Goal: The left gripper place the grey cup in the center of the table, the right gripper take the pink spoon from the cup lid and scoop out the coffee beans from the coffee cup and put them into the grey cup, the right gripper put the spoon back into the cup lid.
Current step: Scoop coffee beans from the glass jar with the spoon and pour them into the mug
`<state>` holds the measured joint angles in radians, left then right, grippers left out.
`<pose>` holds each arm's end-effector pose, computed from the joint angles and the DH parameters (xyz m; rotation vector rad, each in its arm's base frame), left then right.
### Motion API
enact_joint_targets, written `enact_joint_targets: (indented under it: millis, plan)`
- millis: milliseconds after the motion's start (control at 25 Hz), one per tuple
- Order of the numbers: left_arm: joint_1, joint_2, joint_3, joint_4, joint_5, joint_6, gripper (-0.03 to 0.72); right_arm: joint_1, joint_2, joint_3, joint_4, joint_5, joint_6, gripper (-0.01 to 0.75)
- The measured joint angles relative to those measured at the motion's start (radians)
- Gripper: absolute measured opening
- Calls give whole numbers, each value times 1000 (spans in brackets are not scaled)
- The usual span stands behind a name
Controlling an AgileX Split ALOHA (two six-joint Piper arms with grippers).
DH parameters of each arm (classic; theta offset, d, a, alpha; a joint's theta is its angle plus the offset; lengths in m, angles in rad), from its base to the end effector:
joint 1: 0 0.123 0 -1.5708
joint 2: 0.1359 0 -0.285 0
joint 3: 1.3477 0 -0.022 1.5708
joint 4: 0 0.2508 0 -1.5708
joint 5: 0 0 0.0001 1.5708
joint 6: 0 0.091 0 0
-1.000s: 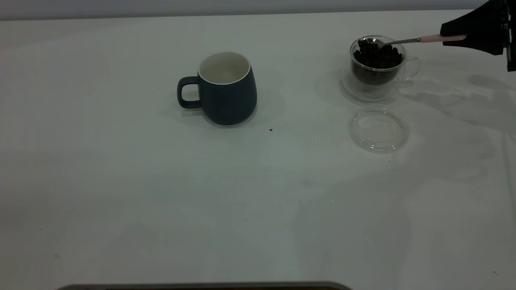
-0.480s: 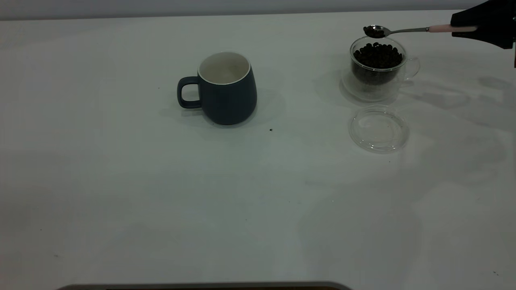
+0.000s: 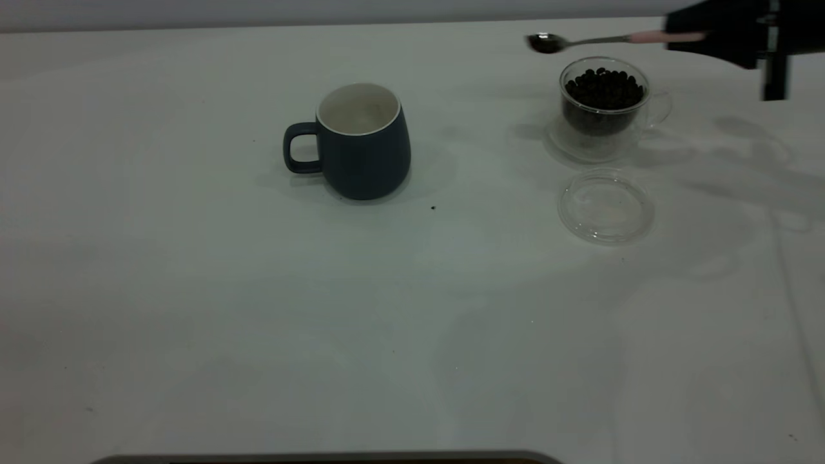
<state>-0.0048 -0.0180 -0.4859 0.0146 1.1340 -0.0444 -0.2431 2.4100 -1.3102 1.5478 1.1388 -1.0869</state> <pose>-0.0092 0.0012 0.2675 -0.0432 2.1132 -0.0117 0.4139 -0.0175 0.0486 0.4021 2.3235 1.5377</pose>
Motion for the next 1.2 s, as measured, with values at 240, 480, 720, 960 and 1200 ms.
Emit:
enact_joint_targets:
  millis: [240,480,720,960,1200]
  plan:
    - [0,0,0,0,0,2,586,134,0,0,90,0,0,111]
    - [0,0,0,0,0,2,586,247,0,0,123,0,0,111]
    - [0,0,0,0,0,2,586,335,0,0,186,-28,-8,110]
    - [0,0,0,0,0,1,586,365,0,0,208,-93,-84,110]
    - [0,0,0,0,0,1,586,365,0,0,217,-109,-267,110]
